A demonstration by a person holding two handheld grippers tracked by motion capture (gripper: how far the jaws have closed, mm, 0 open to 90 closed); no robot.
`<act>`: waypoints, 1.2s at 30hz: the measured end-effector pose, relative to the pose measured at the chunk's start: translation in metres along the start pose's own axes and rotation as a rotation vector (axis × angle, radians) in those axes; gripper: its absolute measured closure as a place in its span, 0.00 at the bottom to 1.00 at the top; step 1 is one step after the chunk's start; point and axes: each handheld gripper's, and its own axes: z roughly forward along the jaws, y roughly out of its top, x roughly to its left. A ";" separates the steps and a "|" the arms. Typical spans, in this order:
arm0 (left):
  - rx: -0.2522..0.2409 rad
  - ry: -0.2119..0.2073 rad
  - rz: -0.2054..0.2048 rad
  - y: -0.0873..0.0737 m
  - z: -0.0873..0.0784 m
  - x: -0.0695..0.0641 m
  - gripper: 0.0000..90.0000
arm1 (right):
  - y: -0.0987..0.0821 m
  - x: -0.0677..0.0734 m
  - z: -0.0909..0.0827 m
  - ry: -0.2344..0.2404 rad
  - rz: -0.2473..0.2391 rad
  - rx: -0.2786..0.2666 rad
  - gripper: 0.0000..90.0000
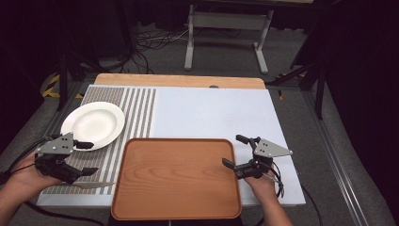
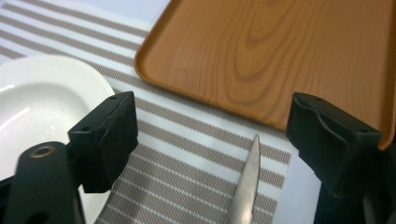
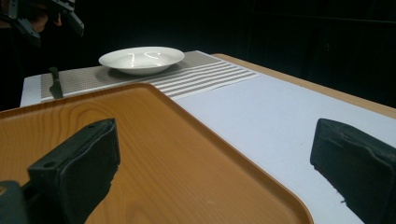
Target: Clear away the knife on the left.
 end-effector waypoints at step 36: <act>0.479 -0.137 0.178 -0.046 0.010 0.017 0.47 | 0.001 0.001 0.001 0.034 -0.016 -0.005 0.02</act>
